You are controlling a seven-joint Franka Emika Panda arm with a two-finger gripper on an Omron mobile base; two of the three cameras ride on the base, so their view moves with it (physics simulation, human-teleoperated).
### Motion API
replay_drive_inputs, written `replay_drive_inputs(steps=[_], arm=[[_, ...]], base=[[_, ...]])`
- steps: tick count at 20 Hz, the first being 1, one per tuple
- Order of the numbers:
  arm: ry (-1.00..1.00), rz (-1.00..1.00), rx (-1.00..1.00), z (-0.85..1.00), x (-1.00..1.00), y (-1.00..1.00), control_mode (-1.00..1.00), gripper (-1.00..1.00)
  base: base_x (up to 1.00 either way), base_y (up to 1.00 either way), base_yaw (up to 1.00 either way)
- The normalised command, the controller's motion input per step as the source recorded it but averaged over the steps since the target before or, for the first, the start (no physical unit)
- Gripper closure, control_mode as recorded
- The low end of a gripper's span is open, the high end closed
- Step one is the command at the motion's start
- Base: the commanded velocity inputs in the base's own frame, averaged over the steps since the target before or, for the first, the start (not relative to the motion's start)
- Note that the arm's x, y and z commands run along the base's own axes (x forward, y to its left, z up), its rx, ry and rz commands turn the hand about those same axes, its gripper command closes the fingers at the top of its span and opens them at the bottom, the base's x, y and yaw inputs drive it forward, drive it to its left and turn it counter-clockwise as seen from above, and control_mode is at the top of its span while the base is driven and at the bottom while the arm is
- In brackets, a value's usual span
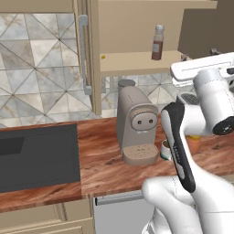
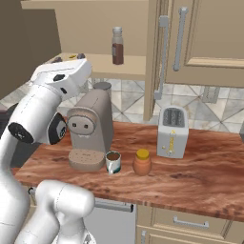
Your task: Pick the cinnamon and honey bottle from the cabinet and place them next to the mug.
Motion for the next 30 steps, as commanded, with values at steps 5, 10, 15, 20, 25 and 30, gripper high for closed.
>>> replay_drive_inputs(steps=[5,10,15,20,25,30], arm=[[0.00,-0.03,0.05,0.01,0.00,-0.18,-1.00,-1.00],[0.04,0.00,0.00,0.00,0.00,0.00,-1.00,-1.00],[0.23,0.01,0.02,0.00,0.20,0.03,-1.00,-1.00],[0.12,0.03,0.01,0.00,0.10,0.01,-1.00,-1.00],[0.00,0.03,0.02,0.00,0.02,0.01,-1.00,-1.00],[0.00,0.00,0.01,0.00,0.00,0.00,-1.00,-1.00]], base=[[0.00,0.00,0.00],[0.00,0.00,0.00],[0.00,0.00,0.00],[0.00,0.00,0.00],[0.00,0.00,0.00],[0.00,0.00,0.00]])
